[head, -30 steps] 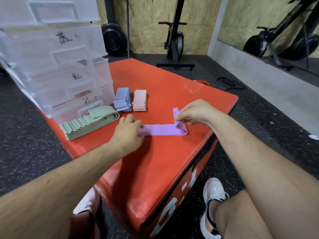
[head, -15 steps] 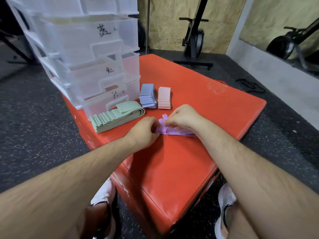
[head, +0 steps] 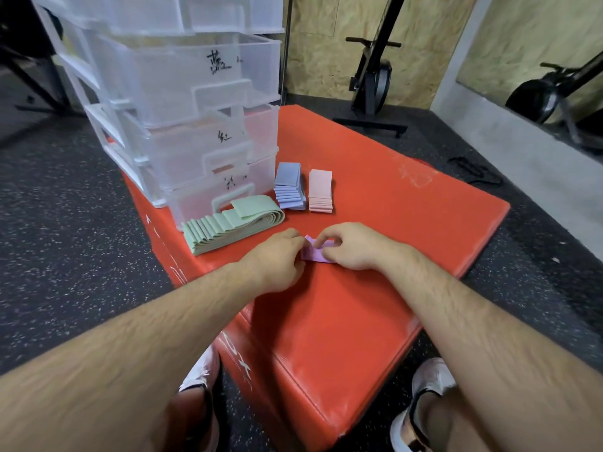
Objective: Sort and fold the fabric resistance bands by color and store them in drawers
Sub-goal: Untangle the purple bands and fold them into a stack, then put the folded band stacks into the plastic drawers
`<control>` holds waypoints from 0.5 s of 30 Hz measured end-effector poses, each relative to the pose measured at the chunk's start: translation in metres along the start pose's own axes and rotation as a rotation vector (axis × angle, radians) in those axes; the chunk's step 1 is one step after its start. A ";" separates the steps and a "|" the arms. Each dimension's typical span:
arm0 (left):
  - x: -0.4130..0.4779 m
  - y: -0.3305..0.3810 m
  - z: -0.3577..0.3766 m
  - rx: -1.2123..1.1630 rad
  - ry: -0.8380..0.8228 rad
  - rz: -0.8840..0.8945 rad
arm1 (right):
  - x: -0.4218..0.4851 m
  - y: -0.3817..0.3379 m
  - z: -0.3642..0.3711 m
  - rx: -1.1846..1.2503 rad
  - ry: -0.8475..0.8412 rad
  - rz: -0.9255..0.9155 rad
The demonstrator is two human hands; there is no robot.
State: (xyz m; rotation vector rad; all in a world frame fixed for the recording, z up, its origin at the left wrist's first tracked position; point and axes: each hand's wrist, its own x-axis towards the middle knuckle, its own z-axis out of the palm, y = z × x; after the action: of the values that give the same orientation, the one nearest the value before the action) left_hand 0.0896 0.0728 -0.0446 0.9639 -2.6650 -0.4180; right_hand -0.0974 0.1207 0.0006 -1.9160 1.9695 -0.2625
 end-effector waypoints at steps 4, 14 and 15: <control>0.002 -0.002 -0.010 -0.009 0.091 -0.022 | 0.007 -0.008 -0.002 -0.008 0.165 -0.073; -0.008 -0.034 -0.049 0.258 0.226 -0.194 | 0.051 -0.049 0.005 0.087 0.333 -0.122; -0.010 -0.039 -0.050 0.271 0.197 -0.221 | 0.055 -0.051 0.006 0.082 0.324 -0.130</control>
State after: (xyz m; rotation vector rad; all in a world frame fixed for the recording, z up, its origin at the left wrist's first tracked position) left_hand 0.1367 0.0416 -0.0142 1.3122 -2.4861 -0.0004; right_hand -0.0481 0.0641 0.0069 -2.0539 1.9924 -0.7196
